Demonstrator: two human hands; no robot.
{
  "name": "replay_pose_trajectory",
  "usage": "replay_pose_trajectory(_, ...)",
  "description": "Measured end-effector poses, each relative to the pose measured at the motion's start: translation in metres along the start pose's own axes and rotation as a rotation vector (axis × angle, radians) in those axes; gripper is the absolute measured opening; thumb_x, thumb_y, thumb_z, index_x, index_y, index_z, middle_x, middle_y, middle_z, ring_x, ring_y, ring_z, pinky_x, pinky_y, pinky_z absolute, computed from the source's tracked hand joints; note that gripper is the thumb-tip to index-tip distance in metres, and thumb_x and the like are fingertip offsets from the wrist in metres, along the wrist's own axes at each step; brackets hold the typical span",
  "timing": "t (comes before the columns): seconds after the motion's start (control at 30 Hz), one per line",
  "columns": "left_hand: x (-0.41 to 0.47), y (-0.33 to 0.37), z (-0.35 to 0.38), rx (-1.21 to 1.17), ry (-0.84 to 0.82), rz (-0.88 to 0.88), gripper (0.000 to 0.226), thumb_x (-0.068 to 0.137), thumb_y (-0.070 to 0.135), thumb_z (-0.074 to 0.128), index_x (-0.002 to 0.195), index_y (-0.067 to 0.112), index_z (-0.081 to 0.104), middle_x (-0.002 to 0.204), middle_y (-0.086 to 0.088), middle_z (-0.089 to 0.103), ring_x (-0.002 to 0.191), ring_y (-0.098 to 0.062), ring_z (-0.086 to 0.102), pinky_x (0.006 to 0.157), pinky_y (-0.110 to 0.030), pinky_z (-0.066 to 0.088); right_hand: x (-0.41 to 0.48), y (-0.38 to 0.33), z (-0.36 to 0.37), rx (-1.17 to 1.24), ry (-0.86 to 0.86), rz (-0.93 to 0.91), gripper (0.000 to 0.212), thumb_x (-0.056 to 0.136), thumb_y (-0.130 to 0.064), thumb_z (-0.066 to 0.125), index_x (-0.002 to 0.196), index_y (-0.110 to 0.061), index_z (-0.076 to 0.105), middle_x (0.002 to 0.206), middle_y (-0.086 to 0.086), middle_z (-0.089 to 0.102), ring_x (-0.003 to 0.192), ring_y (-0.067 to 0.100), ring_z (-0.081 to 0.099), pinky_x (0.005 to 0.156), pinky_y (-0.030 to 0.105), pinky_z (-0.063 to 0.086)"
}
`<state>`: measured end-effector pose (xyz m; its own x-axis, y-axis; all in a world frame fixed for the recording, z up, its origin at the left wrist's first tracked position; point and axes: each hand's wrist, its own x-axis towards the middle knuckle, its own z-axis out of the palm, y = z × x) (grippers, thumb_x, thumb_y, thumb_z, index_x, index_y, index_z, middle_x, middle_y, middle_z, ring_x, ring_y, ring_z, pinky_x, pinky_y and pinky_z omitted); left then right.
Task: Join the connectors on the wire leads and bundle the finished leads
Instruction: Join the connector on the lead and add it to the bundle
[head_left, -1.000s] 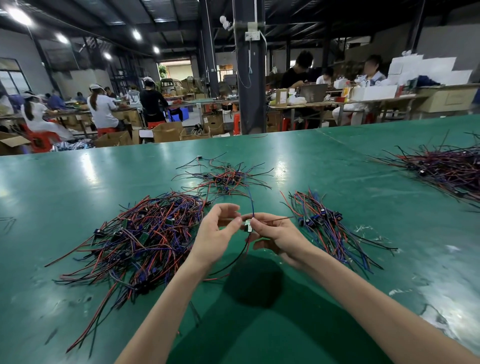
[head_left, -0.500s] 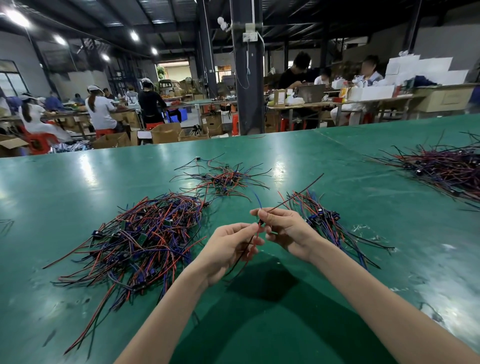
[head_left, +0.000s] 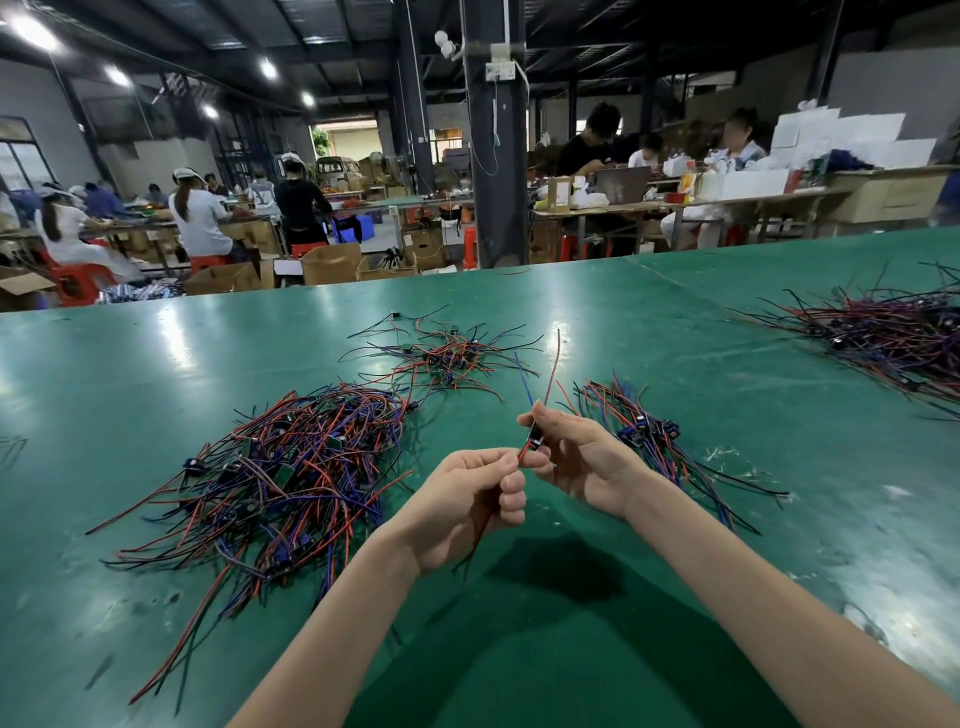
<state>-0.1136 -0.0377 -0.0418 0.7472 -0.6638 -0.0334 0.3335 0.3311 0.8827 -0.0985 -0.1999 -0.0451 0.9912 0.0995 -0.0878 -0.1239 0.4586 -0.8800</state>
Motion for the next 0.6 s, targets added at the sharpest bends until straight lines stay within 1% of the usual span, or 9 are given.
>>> replay_pose_trajectory(0.1,-0.0008,0.0010,0.0003,-0.112,-0.060,-0.037,0.025,0.087,0.008,0.047,0.101,-0.007,0.061,0.056,0.002,0.042,0.046,-0.006,0.040,0.044,-0.017,0.038,0.0002,-0.0001,-0.0003,0.006,-0.016,0.016,0.019,0.066,-0.031,0.070,0.063,-0.013,0.073,0.057,-0.002,0.053,0.047,0.008,0.048,0.051,0.018,0.045)
replay_pose_trajectory(0.17,-0.0008,0.0000,0.0011,-0.178,-0.085,-0.072,0.025,0.088,0.006,0.045,0.103,-0.008,0.060,0.056,0.002,0.043,0.046,-0.006,0.040,0.044,-0.018,0.039,0.0004,0.0002,-0.0008,-0.005,-0.026,0.022,0.020,0.065,-0.032,0.070,0.061,-0.013,0.073,0.058,-0.003,0.054,0.046,0.007,0.049,0.052,0.018,0.046)
replay_pose_trajectory(0.23,-0.0014,-0.0009,0.0016,-0.184,-0.103,-0.102,0.026,0.088,0.006,0.045,0.103,-0.008,0.061,0.058,0.001,0.046,0.047,-0.007,0.044,0.045,-0.019,0.043,0.0000,0.0010,-0.0013,-0.030,-0.038,0.016,0.021,0.066,-0.031,0.070,0.067,-0.010,0.071,0.058,-0.003,0.054,0.043,0.005,0.050,0.053,0.019,0.048)
replay_pose_trajectory(0.3,-0.0030,0.0004,0.0015,-0.112,-0.106,-0.130,0.027,0.086,0.008,0.047,0.100,-0.005,0.067,0.063,-0.004,0.057,0.052,-0.011,0.056,0.051,-0.022,0.050,-0.0004,0.0020,-0.0015,-0.066,-0.046,0.001,0.023,0.067,-0.029,0.070,0.072,-0.006,0.067,0.058,-0.002,0.058,0.041,0.005,0.051,0.049,0.018,0.048)
replay_pose_trajectory(0.37,-0.0046,0.0034,0.0007,-0.025,-0.105,-0.168,0.028,0.084,0.012,0.050,0.099,-0.003,0.068,0.074,-0.008,0.068,0.063,-0.016,0.067,0.060,-0.025,0.056,-0.0003,0.0029,-0.0016,-0.130,-0.037,-0.003,0.021,0.066,-0.030,0.071,0.066,-0.009,0.071,0.060,0.000,0.059,0.048,0.008,0.053,0.048,0.017,0.046)
replay_pose_trajectory(0.43,-0.0066,0.0059,0.0005,0.050,-0.109,-0.194,0.030,0.084,0.018,0.051,0.100,-0.001,0.067,0.082,-0.011,0.072,0.071,-0.017,0.070,0.066,-0.025,0.057,0.0000,0.0038,-0.0018,-0.198,-0.020,0.004,0.021,0.065,-0.032,0.073,0.060,-0.011,0.072,0.061,0.001,0.060,0.054,0.011,0.051,0.052,0.018,0.044)
replay_pose_trajectory(0.5,-0.0082,0.0062,0.0004,0.124,-0.124,-0.195,0.031,0.086,0.021,0.053,0.105,-0.001,0.064,0.085,-0.011,0.072,0.075,-0.017,0.070,0.068,-0.025,0.057,0.0001,0.0042,-0.0016,-0.233,0.015,0.018,0.022,0.063,-0.033,0.074,0.058,-0.011,0.073,0.059,0.000,0.059,0.051,0.010,0.049,0.050,0.018,0.042)
replay_pose_trajectory(0.6,-0.0102,0.0039,0.0005,0.163,-0.197,-0.245,0.028,0.091,0.010,0.047,0.113,-0.003,0.057,0.090,-0.015,0.072,0.080,-0.021,0.071,0.072,-0.029,0.057,0.0007,0.0036,-0.0019,-0.248,0.083,0.037,0.022,0.061,-0.031,0.076,0.056,-0.011,0.071,0.057,-0.002,0.055,0.044,0.006,0.043,0.042,0.015,0.037)
